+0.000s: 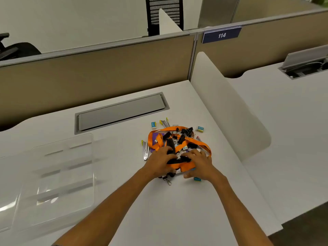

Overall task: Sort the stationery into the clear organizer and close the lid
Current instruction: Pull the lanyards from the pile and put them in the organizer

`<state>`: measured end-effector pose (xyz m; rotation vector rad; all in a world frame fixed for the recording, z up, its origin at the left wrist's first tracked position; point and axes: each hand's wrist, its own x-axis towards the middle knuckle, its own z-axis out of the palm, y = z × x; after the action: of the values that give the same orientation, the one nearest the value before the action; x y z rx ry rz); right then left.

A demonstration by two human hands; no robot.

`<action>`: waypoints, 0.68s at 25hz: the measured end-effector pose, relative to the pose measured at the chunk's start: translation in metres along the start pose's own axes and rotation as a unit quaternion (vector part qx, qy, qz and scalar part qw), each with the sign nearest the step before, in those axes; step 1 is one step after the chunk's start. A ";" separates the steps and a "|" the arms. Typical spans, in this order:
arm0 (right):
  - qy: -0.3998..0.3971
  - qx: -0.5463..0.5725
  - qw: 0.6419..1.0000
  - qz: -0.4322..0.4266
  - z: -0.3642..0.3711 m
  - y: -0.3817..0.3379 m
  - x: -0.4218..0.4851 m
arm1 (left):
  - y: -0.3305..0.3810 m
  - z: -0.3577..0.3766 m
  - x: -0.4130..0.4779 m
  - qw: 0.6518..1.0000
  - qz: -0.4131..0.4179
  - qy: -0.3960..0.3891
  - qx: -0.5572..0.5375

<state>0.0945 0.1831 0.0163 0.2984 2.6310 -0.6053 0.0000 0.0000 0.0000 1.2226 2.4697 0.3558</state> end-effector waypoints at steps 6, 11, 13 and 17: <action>0.083 0.050 0.995 -0.005 0.011 -0.006 -0.004 | 0.012 0.002 0.000 0.999 -0.023 0.002 -0.025; 0.104 0.131 0.985 0.029 0.008 -0.009 -0.004 | 0.011 -0.006 0.000 0.998 -0.040 0.000 -0.057; 0.137 0.171 0.976 0.009 0.004 -0.008 -0.009 | 0.011 -0.009 0.000 0.996 -0.043 0.008 -0.076; 0.190 0.196 0.962 -0.017 -0.016 -0.011 -0.011 | 0.008 -0.023 -0.002 0.988 -0.050 0.059 -0.132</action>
<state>0.0948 0.1795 0.0383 0.5341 2.8616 -1.1904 -0.0026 0.0018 0.0245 0.9914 2.4713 0.7209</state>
